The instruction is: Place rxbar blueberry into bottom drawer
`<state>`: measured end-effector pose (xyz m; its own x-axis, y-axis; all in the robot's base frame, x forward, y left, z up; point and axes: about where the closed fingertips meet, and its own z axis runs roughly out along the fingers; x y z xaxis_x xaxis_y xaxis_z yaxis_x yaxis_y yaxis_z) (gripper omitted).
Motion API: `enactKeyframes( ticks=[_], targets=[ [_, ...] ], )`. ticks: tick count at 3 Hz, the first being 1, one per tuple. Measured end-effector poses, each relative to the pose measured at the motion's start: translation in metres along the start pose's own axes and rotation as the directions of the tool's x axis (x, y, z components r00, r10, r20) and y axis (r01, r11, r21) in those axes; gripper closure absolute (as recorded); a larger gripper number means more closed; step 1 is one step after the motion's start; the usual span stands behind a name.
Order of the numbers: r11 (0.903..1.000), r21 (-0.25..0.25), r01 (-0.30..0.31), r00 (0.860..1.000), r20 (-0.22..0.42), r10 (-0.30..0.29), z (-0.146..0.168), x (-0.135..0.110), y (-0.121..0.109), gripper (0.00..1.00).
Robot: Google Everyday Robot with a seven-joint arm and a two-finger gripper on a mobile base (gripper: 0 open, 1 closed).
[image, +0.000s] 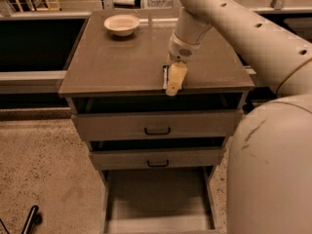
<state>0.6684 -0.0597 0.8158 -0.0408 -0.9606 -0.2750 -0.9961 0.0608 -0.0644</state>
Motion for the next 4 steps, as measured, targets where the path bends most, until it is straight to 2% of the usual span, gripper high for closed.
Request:
enactKeyframes(
  ticks=[1,2,3,4],
  targets=[
    [0.9999,0.003,0.016,1.0,0.0,-0.016,0.014,-0.003,-0.005,0.44],
    [0.9999,0.005,0.016,1.0,0.001,-0.016,0.011,-0.004,-0.005,0.67],
    [0.9999,0.01,0.009,1.0,0.015,-0.009,-0.001,-0.008,-0.003,0.98],
    [0.9985,0.048,-0.025,0.996,0.092,0.021,-0.016,0.0,0.024,1.0]
  ],
)
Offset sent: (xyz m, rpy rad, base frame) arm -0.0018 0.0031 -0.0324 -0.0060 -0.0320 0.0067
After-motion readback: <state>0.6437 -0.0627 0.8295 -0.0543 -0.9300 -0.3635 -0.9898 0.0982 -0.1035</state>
